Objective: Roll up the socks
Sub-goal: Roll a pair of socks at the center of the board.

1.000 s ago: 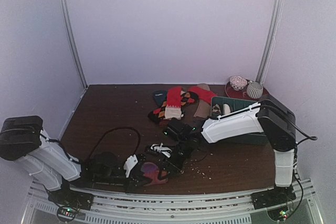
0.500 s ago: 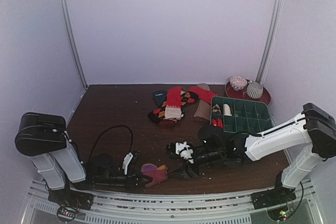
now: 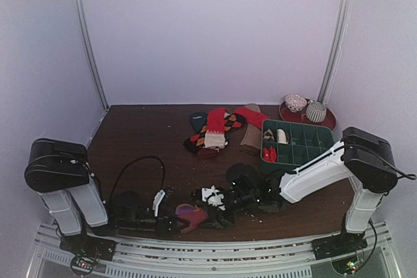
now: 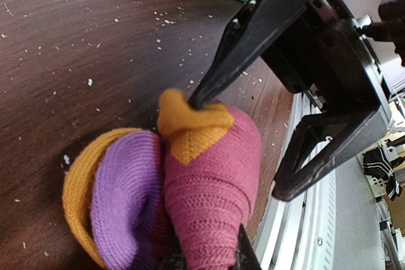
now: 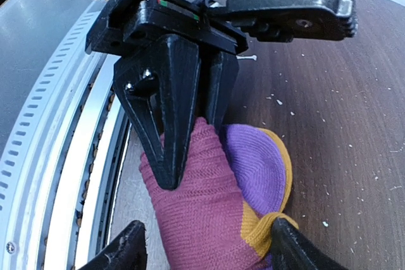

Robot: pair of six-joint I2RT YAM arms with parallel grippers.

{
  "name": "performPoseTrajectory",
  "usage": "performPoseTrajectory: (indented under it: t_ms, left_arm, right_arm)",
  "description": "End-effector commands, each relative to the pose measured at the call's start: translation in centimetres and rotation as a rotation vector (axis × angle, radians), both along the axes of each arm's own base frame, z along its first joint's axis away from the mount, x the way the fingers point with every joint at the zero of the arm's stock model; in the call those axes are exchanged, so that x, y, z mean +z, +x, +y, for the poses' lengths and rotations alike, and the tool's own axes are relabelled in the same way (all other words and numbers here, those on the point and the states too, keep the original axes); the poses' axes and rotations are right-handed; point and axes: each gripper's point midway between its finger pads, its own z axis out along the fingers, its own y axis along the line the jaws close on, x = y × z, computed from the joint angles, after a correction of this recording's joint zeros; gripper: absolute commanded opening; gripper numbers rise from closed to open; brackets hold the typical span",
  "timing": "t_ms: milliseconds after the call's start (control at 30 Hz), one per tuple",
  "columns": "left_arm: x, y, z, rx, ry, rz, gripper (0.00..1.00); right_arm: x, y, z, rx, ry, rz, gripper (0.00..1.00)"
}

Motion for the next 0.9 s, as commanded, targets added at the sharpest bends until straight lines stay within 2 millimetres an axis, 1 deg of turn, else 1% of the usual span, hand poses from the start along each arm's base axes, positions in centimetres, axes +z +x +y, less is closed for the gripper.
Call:
performPoseTrajectory:
  t_ms: [0,67,167,267,333,400,500,600,633,700,767,800,867]
  left_arm:
    - [-6.2,-2.6,3.7,-0.038,0.242,0.149,0.0]
    - [-6.1,-2.5,3.7,-0.033,0.238,0.142,0.0]
    - [-6.0,-2.2,3.7,-0.029,0.232,0.122,0.0]
    - [-5.5,-1.8,3.3,-0.036,0.211,0.087,0.0]
    - [-5.0,-1.2,2.8,-0.044,0.197,0.052,0.0]
    - [-4.4,-0.7,2.2,-0.056,0.182,0.013,0.0]
    - [-3.6,0.5,1.2,-0.066,0.178,-0.043,0.0]
    - [-2.4,1.5,0.2,-0.082,0.182,-0.112,0.18]
    - [-1.6,2.0,-0.3,-0.081,0.177,-0.145,0.26]
    - [-0.4,2.7,-0.6,-0.076,0.196,-0.206,0.52]
    - [1.0,3.5,-0.4,-0.061,0.22,-0.276,0.71]
    - [1.9,3.9,-0.2,-0.05,0.227,-0.315,0.79]
    - [3.3,4.6,0.5,-0.024,0.25,-0.385,0.91]
  right_arm:
    - [-0.9,-1.2,0.8,0.043,-0.035,0.103,0.66]
    - [-1.8,-1.7,0.5,0.045,-0.074,0.159,0.63]
    - [-3.9,-3.0,-0.9,0.052,-0.164,0.245,0.59]
    - [-5.8,-4.3,-2.1,0.05,-0.25,0.331,0.51]
    - [-6.8,-4.6,-2.8,0.026,-0.301,0.37,0.45]
    - [-7.6,-4.0,-3.3,-0.03,-0.339,0.369,0.4]
    - [-8.2,-2.8,-3.7,-0.115,-0.377,0.346,0.36]
    - [-8.8,-1.4,-4.2,-0.208,-0.439,0.327,0.31]
    - [-9.1,-1.0,-4.5,-0.241,-0.461,0.328,0.31]
    - [-9.8,-0.7,-5.2,-0.291,-0.513,0.355,0.3]
    - [-10.5,-0.7,-6.1,-0.325,-0.565,0.405,0.3]
    - [-10.9,-0.8,-6.6,-0.339,-0.594,0.434,0.3]
    - [-11.7,-1.0,-7.9,-0.374,-0.673,0.497,0.3]
